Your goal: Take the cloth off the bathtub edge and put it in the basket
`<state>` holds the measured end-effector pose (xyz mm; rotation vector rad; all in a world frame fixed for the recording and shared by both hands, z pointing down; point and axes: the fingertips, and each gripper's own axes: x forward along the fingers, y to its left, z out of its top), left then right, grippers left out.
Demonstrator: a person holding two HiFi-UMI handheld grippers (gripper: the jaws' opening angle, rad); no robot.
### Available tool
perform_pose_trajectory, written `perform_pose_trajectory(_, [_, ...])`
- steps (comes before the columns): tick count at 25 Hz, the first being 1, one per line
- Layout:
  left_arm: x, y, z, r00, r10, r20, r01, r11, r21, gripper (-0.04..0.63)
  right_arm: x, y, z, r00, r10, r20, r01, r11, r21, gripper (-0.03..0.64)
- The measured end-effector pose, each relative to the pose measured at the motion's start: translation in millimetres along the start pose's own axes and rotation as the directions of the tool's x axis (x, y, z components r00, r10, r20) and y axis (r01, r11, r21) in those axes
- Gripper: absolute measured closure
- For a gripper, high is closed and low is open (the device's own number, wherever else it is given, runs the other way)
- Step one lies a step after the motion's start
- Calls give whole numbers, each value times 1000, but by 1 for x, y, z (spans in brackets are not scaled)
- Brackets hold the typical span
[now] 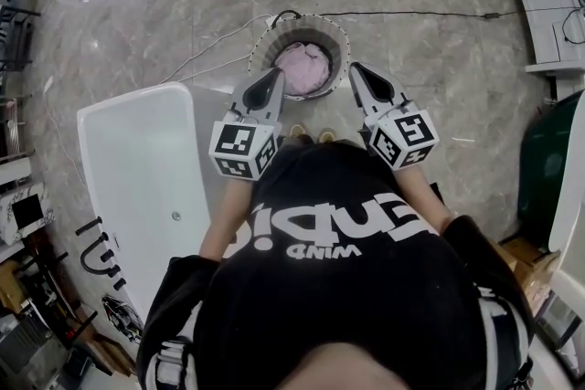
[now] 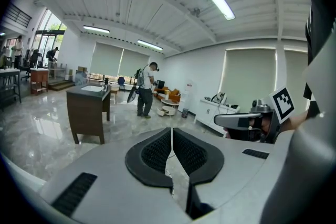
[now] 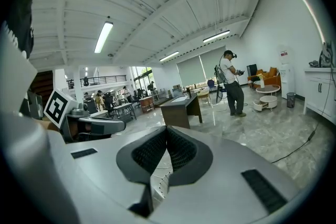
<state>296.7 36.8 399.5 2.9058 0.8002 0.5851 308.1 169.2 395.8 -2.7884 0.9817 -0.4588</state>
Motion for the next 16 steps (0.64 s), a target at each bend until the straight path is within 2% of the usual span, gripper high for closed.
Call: perform_pose_trajectory(16, [8,5,-5,1000,2,-20,-2,1000,-7,571,6,-3,-1,1000,-4,-2,4,1000,9,603])
